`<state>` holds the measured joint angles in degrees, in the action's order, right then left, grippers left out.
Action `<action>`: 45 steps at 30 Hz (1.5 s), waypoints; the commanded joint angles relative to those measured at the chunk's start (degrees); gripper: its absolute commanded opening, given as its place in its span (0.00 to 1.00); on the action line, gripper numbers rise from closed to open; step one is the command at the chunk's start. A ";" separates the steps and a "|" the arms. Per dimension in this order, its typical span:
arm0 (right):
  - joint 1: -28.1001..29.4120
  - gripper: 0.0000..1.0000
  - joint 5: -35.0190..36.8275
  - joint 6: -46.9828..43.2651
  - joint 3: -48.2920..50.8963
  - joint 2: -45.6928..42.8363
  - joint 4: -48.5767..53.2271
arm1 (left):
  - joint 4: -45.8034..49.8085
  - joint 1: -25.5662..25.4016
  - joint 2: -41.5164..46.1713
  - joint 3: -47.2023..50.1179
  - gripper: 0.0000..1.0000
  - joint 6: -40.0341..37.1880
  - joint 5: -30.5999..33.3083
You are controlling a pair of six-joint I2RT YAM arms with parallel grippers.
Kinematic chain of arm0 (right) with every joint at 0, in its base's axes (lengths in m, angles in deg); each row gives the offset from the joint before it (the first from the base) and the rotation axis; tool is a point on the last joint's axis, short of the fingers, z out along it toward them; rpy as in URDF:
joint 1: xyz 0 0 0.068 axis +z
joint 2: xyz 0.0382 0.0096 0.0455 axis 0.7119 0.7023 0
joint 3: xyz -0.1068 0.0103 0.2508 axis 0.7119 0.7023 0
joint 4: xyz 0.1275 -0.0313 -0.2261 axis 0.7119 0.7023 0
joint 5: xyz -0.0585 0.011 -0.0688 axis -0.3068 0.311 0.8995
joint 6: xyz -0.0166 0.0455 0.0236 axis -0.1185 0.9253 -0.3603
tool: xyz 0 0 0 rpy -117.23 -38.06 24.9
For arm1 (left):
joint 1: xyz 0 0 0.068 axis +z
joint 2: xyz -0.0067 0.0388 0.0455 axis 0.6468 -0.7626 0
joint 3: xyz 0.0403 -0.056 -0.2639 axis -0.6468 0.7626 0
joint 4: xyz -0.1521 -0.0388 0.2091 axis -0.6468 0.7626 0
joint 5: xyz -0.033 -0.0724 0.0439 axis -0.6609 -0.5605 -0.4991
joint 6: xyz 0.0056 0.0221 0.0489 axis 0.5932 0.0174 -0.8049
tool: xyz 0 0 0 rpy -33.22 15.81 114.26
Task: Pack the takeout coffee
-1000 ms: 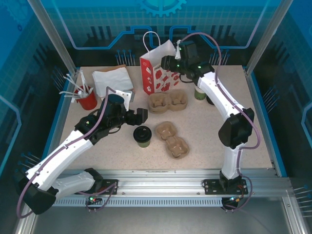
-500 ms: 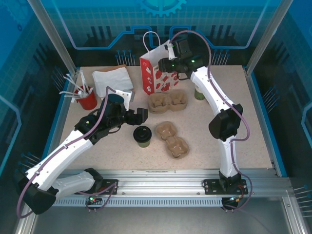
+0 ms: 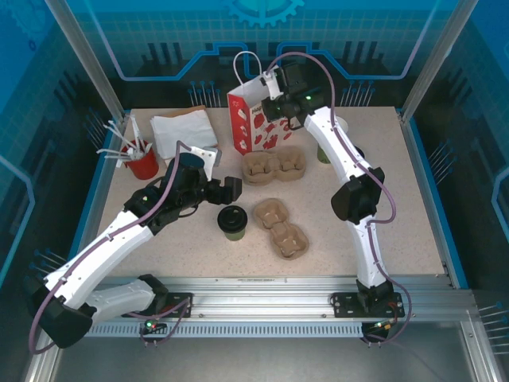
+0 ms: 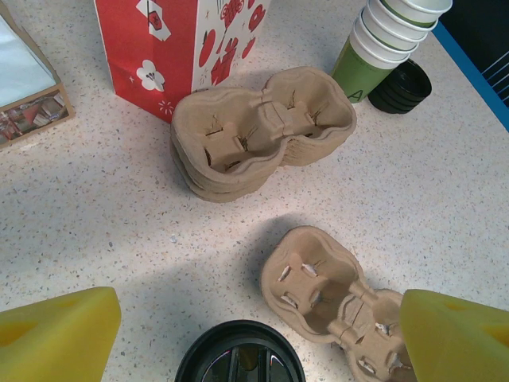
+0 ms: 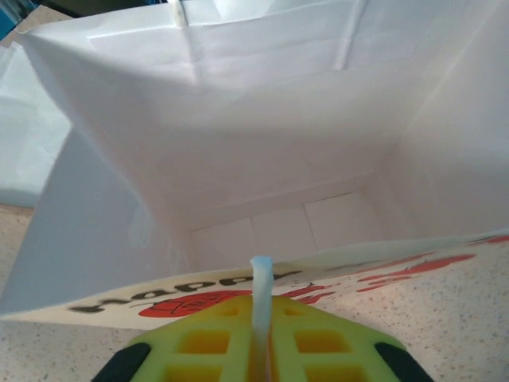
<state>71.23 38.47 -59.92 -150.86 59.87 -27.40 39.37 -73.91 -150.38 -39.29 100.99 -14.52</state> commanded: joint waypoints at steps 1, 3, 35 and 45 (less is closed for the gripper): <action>0.61 0.07 -0.97 -1.40 -3.38 0.11 -1.65 | -0.94 -0.11 -0.55 -1.56 0.92 -0.85 -0.17; 0.61 0.03 -0.36 -1.26 -4.84 0.21 -2.93 | -0.86 -0.11 -0.78 -1.58 0.92 -0.72 -0.44; 1.19 0.00 15.95 -1.21 7.21 -38.21 11.29 | 1.10 -0.06 -0.03 -3.16 0.92 -0.30 -4.17; 2.40 0.00 26.56 1.28 36.65 -59.09 13.11 | 1.62 -0.07 0.23 -3.32 0.92 -0.26 -4.66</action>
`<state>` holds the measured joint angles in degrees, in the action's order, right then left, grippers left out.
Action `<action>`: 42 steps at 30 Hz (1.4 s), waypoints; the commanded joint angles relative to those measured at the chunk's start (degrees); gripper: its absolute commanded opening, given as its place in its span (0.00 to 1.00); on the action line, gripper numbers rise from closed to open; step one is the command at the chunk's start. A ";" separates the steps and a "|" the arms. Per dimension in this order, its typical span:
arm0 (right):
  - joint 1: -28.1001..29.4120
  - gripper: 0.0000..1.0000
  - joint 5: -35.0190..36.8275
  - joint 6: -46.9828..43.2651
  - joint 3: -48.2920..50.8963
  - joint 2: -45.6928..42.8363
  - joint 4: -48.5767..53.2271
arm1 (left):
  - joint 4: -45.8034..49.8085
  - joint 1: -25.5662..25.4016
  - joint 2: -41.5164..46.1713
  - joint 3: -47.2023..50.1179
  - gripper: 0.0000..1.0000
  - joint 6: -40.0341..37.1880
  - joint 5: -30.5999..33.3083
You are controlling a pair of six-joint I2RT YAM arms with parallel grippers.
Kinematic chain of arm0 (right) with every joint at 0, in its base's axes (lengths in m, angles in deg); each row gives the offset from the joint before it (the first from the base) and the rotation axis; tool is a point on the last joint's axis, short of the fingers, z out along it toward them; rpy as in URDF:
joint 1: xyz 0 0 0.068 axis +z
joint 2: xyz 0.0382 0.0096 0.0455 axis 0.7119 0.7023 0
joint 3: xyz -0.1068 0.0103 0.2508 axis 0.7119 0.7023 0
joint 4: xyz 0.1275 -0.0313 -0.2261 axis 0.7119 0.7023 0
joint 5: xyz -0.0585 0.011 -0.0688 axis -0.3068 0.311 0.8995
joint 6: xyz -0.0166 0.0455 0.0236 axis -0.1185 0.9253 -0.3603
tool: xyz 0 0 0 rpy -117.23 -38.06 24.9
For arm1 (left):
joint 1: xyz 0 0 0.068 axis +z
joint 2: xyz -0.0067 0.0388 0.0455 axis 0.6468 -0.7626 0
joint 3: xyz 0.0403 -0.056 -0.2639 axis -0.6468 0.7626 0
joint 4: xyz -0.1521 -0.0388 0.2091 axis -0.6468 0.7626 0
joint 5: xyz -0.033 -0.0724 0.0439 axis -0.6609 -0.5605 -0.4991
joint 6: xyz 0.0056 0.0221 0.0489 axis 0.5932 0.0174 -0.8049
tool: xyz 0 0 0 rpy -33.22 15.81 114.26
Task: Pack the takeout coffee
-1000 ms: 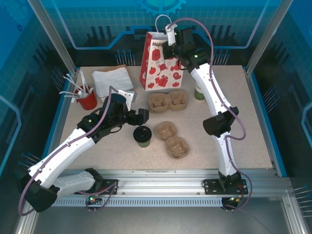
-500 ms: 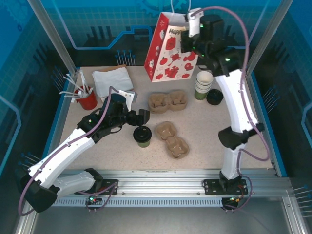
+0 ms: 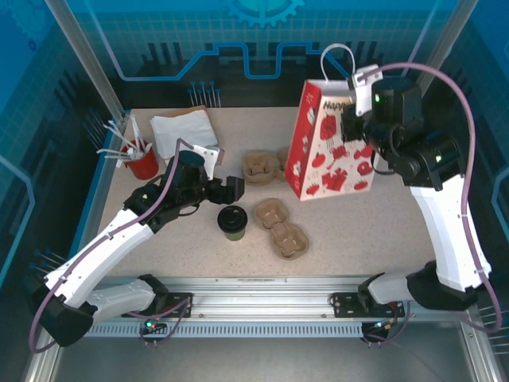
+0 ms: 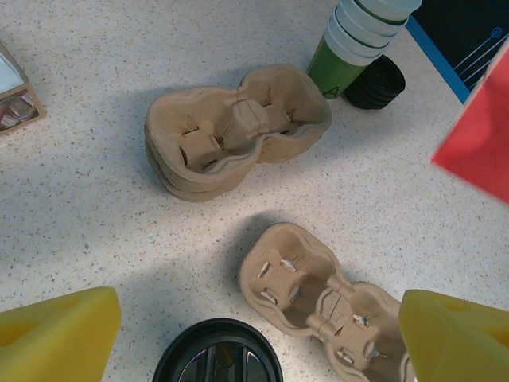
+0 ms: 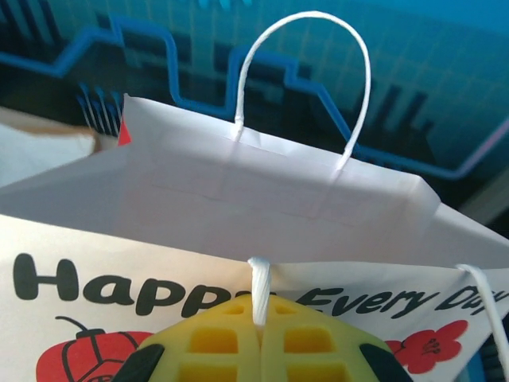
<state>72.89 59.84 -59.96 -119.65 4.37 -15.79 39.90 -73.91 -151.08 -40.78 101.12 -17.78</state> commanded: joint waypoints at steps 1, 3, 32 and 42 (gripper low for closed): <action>0.78 0.00 6.30 1.65 8.35 -5.07 0.88 | 1.05 -0.06 0.94 -1.71 0.92 -0.36 -1.38; 0.55 0.00 8.23 2.37 14.82 -8.26 -1.04 | 0.96 -0.11 0.79 -1.51 0.92 -0.25 -1.43; 9.74 0.27 18.47 19.97 47.05 -16.42 -11.91 | -1.63 -0.16 -2.24 0.08 0.92 0.52 -4.01; 12.00 0.50 13.12 20.00 39.22 -19.58 -0.66 | -0.93 -0.48 -2.58 -1.65 0.92 0.86 -4.68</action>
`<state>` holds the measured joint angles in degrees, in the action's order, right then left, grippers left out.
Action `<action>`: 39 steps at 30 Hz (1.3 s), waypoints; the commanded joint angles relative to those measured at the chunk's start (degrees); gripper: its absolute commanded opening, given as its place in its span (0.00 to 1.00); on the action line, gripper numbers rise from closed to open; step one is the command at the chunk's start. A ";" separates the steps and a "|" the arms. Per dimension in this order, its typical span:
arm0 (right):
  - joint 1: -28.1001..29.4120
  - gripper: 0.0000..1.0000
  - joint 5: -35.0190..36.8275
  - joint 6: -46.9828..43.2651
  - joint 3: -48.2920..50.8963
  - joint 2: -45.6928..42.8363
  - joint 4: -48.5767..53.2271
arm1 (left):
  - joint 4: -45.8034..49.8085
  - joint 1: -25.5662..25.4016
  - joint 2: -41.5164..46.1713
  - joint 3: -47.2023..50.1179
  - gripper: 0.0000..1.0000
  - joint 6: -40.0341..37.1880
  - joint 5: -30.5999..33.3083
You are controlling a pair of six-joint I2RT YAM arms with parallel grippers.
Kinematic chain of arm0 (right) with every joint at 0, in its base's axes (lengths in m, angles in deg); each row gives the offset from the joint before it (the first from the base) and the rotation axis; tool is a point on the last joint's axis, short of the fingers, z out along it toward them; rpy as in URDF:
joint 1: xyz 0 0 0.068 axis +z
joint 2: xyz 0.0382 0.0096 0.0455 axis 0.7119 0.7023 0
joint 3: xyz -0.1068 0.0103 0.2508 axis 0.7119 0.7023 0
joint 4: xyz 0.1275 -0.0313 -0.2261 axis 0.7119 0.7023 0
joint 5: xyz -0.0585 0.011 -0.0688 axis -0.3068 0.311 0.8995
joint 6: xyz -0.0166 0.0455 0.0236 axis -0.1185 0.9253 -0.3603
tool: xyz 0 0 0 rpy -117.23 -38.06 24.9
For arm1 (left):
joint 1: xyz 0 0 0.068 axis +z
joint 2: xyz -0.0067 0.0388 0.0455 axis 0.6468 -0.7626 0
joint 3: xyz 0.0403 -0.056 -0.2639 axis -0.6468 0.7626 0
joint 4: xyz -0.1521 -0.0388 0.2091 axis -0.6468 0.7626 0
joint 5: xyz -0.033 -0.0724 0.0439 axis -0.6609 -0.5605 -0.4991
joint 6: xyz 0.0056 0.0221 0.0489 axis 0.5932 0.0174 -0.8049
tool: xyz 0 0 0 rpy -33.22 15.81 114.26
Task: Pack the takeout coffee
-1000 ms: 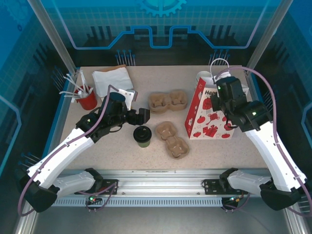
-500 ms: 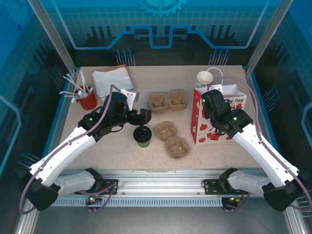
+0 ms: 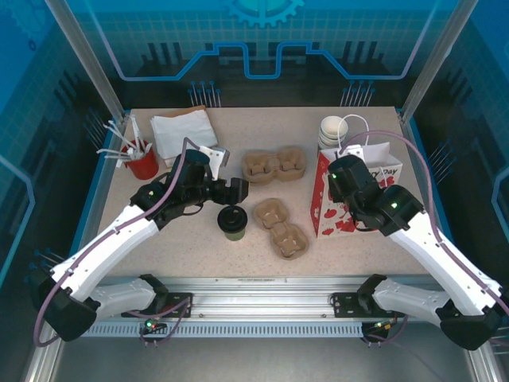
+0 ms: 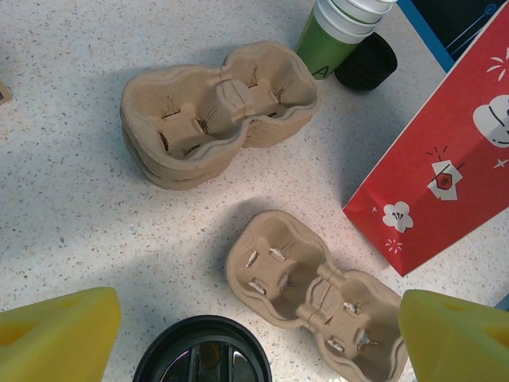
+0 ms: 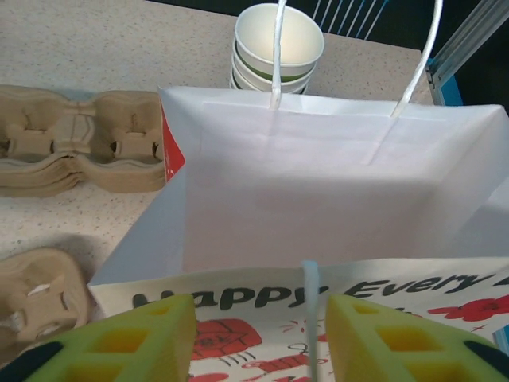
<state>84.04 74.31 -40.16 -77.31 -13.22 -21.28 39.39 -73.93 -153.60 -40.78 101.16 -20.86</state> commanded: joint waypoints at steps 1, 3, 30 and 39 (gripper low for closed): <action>0.82 0.51 -1.34 -0.08 -4.05 -2.17 5.87 | -0.31 -0.56 -0.07 -1.97 0.92 0.83 -1.68; 0.81 0.53 -1.80 -1.33 -6.01 -2.45 7.33 | -0.16 -1.11 -0.24 -2.71 0.92 0.82 -1.72; -42.40 0.73 -45.96 -16.45 -19.29 13.05 1.28 | 1.03 -3.29 -1.83 -5.44 0.92 -1.19 -0.63; -42.60 0.53 -47.50 -13.81 -20.12 17.92 -3.50 | -3.31 -18.12 -8.67 -10.25 0.92 -7.24 -8.04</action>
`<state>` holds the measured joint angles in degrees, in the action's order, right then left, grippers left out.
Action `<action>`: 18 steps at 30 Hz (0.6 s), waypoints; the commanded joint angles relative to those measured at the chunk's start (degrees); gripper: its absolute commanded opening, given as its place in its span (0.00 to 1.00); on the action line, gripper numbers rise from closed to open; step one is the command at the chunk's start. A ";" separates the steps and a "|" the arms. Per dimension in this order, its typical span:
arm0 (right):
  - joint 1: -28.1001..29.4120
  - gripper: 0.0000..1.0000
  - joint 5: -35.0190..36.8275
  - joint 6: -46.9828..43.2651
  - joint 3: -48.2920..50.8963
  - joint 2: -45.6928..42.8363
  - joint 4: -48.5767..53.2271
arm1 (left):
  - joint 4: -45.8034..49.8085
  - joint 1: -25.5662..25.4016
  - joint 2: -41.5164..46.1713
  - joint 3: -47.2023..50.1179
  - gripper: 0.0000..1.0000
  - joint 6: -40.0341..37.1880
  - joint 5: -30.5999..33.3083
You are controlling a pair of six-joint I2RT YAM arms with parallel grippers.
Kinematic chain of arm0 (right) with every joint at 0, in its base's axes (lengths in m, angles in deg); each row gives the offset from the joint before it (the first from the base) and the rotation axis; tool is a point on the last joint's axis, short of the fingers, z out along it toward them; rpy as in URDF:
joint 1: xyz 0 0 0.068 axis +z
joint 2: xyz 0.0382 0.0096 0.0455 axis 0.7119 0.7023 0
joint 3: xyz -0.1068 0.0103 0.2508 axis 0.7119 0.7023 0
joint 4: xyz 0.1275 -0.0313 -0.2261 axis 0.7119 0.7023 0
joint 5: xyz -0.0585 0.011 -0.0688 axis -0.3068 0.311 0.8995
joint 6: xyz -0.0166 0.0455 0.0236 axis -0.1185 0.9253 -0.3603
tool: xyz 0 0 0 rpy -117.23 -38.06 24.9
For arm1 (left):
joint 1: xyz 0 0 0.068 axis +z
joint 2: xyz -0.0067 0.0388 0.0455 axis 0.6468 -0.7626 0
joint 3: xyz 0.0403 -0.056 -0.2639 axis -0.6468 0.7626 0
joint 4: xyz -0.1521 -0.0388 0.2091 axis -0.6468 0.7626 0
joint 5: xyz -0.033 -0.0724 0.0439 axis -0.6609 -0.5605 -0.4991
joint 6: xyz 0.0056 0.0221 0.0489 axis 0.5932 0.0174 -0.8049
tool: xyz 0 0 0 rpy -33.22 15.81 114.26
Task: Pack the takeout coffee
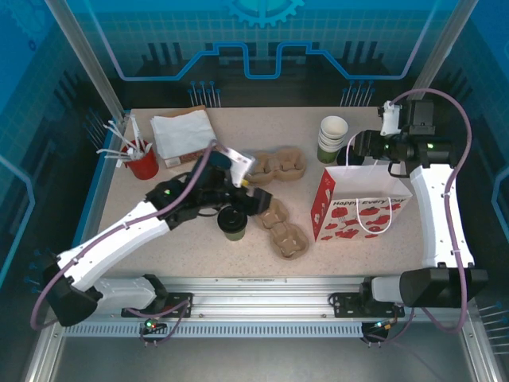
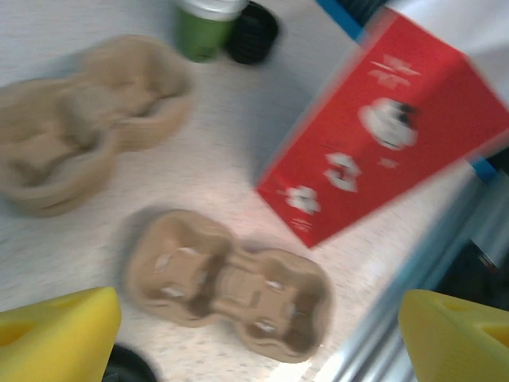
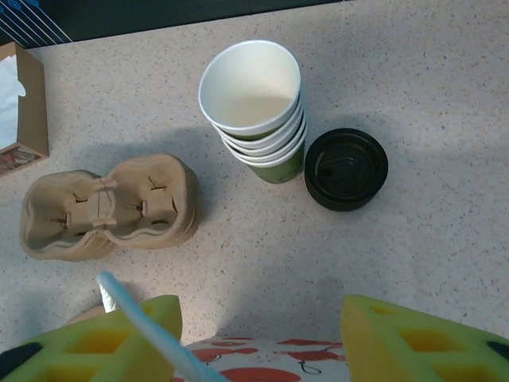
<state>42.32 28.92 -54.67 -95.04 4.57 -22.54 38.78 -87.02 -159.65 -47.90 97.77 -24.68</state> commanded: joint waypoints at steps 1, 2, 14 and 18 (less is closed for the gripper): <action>-0.97 0.52 -1.79 0.79 -2.31 0.23 -2.34 | -3.18 -7.07 -4.55 -4.09 0.92 -4.64 -3.66; -0.97 0.51 -1.78 0.85 -2.25 0.40 -2.43 | -3.57 -8.66 -6.28 -5.16 0.92 -5.52 -2.61; -1.05 0.43 -0.55 0.18 -2.00 1.41 -2.06 | -10.13 -14.54 -25.37 -17.85 0.93 -9.74 1.58; -1.06 0.41 -0.47 0.12 -1.86 1.14 -1.71 | -12.50 -14.13 -27.88 -18.60 0.93 -8.15 7.42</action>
<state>42.21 28.37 -54.41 -95.34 5.62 -24.23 29.60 -101.47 -186.58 -64.62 89.12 -22.10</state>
